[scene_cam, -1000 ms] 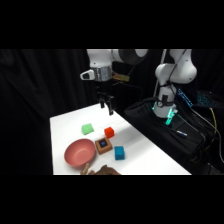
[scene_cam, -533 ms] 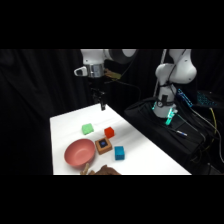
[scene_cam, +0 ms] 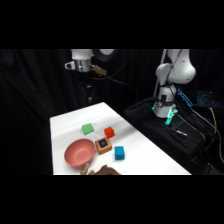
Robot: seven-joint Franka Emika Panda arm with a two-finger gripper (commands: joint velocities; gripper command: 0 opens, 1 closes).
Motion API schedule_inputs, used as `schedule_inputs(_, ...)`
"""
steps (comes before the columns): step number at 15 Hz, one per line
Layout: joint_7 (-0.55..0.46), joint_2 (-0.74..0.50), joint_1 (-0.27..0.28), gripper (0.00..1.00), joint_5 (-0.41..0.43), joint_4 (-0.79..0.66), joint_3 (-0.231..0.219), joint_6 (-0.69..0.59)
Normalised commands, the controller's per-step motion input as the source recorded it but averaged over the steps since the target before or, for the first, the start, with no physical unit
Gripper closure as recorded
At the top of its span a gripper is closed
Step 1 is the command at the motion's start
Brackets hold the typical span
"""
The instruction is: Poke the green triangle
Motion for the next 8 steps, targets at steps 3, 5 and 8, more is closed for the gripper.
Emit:
schedule_inputs(3, -0.08, 0.34, -0.106, 0.27, 0.089, 0.46, -0.032, -0.03)
schedule_inputs(5, -0.08, 0.34, -0.095, 0.50, 0.178, 0.41, 0.004, 0.00)
schedule_inputs(8, -0.06, 0.29, -0.090, 0.88, 0.226, 0.33, 0.035, 0.04)
